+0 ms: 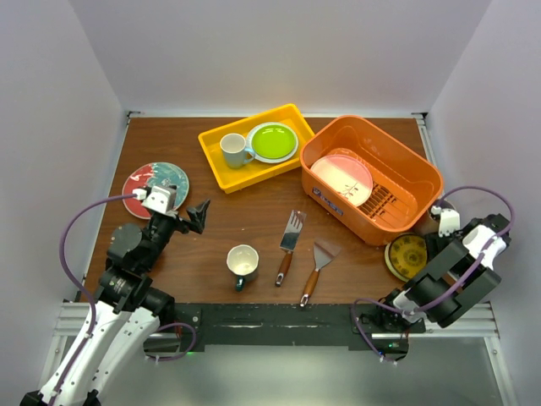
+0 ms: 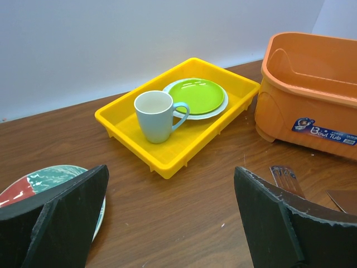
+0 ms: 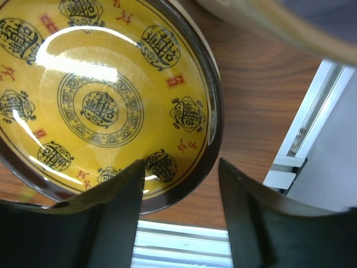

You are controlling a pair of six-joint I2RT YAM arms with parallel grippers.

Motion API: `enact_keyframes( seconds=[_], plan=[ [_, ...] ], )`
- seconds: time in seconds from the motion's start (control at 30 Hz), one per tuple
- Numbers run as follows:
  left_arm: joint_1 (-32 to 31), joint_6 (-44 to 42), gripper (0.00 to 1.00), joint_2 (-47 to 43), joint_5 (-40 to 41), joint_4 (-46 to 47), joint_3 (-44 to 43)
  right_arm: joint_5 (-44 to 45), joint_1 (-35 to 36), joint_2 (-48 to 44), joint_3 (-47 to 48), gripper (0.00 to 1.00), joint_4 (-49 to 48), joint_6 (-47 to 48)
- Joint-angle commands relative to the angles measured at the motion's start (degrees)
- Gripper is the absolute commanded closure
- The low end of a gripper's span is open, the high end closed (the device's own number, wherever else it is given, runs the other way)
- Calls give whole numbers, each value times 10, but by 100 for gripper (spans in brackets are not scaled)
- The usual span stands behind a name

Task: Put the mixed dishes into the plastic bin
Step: Pick up the plate from the corner of the board.

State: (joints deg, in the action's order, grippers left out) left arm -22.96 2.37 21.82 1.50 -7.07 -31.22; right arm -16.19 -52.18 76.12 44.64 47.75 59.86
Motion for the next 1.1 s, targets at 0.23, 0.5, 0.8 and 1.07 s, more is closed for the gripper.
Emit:
enact_keyframes(
  seconds=[0.23,0.5,0.8,1.07],
  plan=[
    [-2,4,0,3,-7,23,-1,-18,-2,-3,-3,68,-23,-15],
    [-2,4,0,1,-6,24,-1,-12,-3,-16,4,92,-21,-25],
    [-2,4,0,1,-8,24,-1,-24,-2,-25,12,94,-2,-25],
    [-2,4,0,2,-7,24,-1,-25,-2,-4,11,79,2,-20]
  ],
)
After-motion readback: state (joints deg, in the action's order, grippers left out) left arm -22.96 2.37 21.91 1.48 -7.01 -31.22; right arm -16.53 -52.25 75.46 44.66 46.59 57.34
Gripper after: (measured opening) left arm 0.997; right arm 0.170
